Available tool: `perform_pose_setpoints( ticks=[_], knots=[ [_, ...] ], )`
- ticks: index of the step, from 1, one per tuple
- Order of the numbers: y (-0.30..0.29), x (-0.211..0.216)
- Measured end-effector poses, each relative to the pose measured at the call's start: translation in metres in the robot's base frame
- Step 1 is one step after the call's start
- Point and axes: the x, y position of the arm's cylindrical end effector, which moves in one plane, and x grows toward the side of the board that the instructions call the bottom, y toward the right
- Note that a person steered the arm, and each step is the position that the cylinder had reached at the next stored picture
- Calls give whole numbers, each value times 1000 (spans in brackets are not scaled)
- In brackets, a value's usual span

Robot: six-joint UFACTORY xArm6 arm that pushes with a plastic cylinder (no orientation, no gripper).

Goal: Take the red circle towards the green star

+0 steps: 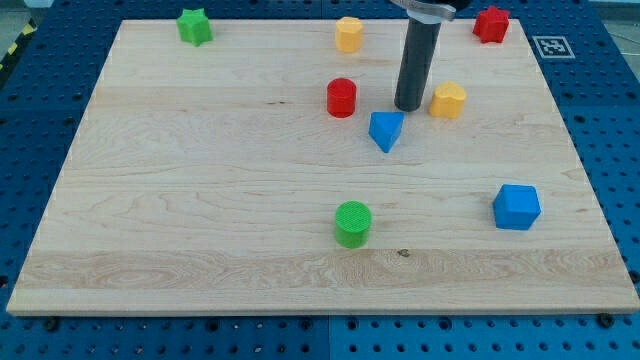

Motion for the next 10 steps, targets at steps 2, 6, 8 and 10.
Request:
perform_pose_setpoints(
  ticks=[2, 6, 8, 10],
  knots=[
    [-26, 1],
    [-117, 1],
    [-144, -21],
    [-144, -48]
  ],
)
